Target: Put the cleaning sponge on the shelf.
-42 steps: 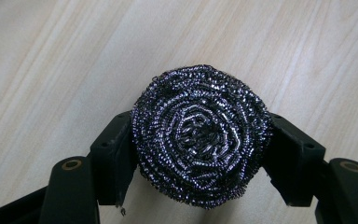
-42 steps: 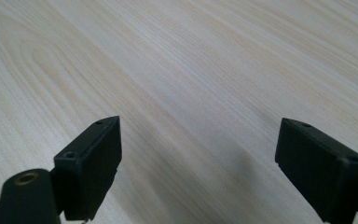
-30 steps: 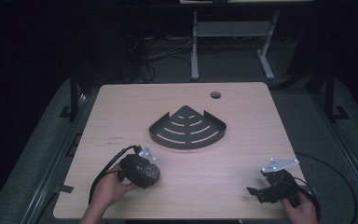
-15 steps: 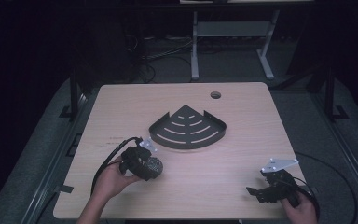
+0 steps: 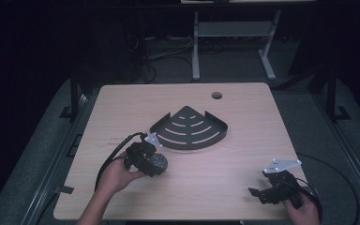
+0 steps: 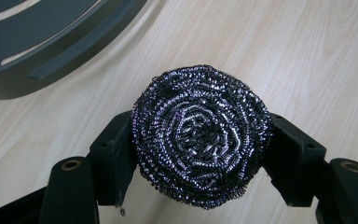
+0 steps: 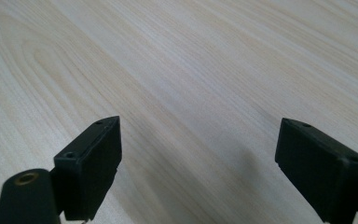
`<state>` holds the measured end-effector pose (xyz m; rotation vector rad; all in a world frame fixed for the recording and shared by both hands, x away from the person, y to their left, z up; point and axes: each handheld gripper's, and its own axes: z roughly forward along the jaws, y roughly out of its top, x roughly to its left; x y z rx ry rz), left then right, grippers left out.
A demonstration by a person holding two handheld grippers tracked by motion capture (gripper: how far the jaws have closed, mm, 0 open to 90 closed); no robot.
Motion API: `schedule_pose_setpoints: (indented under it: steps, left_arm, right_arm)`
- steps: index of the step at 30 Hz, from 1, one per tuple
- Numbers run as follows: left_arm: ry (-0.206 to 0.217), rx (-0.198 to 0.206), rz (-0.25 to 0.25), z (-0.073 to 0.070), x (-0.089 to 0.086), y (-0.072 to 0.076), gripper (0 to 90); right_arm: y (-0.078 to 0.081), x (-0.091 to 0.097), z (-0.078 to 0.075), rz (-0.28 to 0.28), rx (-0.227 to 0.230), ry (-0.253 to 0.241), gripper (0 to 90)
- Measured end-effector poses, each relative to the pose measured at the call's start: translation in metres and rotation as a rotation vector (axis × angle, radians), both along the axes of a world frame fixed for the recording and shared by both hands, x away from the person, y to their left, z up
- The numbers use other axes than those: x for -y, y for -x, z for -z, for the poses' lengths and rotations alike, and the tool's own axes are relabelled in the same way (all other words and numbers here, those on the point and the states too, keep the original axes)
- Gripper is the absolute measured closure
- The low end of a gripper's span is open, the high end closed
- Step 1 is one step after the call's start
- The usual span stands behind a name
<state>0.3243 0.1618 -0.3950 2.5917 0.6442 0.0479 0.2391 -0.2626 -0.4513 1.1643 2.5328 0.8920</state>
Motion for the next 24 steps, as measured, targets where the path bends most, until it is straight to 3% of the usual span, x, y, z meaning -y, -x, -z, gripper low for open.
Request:
schedule_pose_setpoints:
  steps: [24]
  left_arm:
    - [-0.009, -0.006, 0.02, -0.017, 0.012, -0.021, 31.7]
  right_arm:
    - [0.0, 0.001, 0.0, -0.002, -0.003, -0.002, 14.3]
